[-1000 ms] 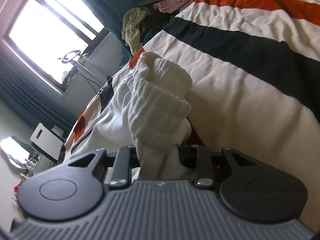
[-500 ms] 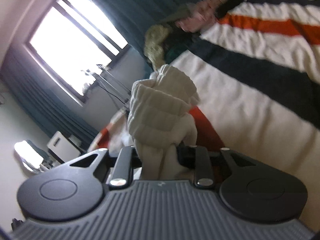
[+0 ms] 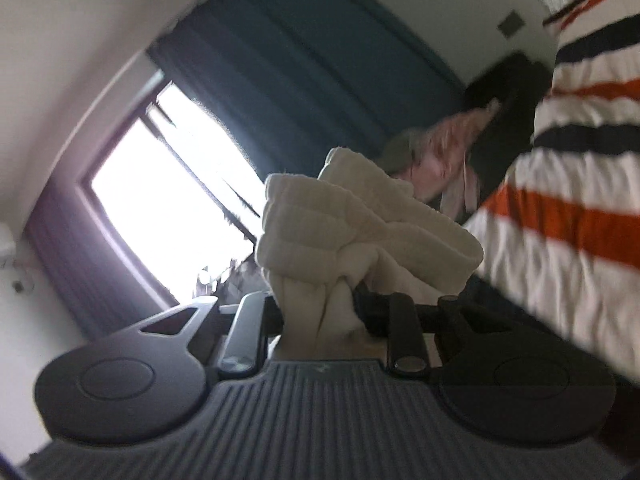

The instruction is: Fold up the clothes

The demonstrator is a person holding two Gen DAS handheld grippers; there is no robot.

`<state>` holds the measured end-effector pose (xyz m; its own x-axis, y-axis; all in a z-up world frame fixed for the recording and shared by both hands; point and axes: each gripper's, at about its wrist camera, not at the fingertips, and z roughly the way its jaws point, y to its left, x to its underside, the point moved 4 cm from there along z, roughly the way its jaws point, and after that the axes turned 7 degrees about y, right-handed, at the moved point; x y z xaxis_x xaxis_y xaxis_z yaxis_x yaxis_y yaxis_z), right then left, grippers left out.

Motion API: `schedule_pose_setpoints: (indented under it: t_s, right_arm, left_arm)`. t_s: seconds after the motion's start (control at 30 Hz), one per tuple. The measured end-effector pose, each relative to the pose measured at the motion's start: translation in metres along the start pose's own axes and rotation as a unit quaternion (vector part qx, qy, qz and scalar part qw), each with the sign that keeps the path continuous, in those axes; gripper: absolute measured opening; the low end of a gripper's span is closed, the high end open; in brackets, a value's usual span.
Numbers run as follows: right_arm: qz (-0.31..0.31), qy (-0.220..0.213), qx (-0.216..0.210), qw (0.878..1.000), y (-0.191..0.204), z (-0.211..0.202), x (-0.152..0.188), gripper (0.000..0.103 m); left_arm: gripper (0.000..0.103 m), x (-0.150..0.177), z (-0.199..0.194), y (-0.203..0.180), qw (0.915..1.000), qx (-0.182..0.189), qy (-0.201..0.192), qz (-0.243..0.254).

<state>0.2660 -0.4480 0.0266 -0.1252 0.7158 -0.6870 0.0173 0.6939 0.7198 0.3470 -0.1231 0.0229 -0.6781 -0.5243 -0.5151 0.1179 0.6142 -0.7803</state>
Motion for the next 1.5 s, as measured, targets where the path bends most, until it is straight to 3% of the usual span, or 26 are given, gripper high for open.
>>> schedule_pose_setpoints:
  t_s: [0.17,0.3,0.4,0.5,0.6,0.8,0.93,1.07,1.17,1.23,1.4,1.5]
  right_arm:
    - [0.01,-0.046,0.011,0.999,-0.056,0.041,-0.042,0.026]
    - [0.008,-0.07,0.02,0.997,-0.108,0.065,-0.047,0.026]
    - [0.004,-0.076,0.036,0.996,-0.143,0.082,-0.038,0.026]
    - [0.008,-0.078,0.049,0.996,-0.164,0.093,-0.028,0.026]
    - [0.01,-0.076,0.073,0.994,-0.164,0.093,-0.021,0.026]
    - [0.041,-0.032,0.161,0.986,-0.17,0.071,0.014,0.027]
    - [0.115,0.033,0.228,0.966,-0.202,0.042,0.046,0.037]
    - [0.187,0.074,0.243,0.949,-0.217,0.013,0.06,0.039]
    - [0.15,0.098,0.269,0.946,-0.19,-0.005,0.045,0.039]
    - [0.12,0.095,0.264,0.952,-0.17,-0.018,0.029,0.039]
    - [0.047,0.1,0.241,0.964,-0.102,-0.057,0.002,0.039]
    - [0.004,0.101,0.221,0.97,-0.061,-0.086,-0.005,0.039]
  left_arm:
    - [0.038,-0.008,0.114,-0.035,0.9984,0.006,0.021,0.053]
    - [0.038,-0.002,0.197,-0.038,0.9948,0.013,0.047,0.089]
    - [0.038,0.01,0.24,-0.024,0.9931,0.014,0.054,0.103]
    - [0.039,0.021,0.256,-0.004,0.9918,0.02,0.063,0.109]
    - [0.04,0.028,0.252,0.015,0.9894,0.022,0.072,0.124]
    - [0.044,0.058,0.23,0.049,0.9838,-0.027,0.113,0.137]
    - [0.052,0.086,0.218,0.061,0.971,-0.065,0.13,0.19]
    - [0.052,0.099,0.184,0.054,0.963,-0.089,0.14,0.212]
    - [0.049,0.096,0.153,0.029,0.9552,-0.099,0.146,0.238]
    - [0.051,0.095,0.13,0.006,0.949,-0.097,0.14,0.265]
    - [0.06,0.101,0.063,-0.054,0.9285,-0.103,0.13,0.332]
    - [0.07,0.108,0.016,-0.088,0.9214,-0.095,0.111,0.36]
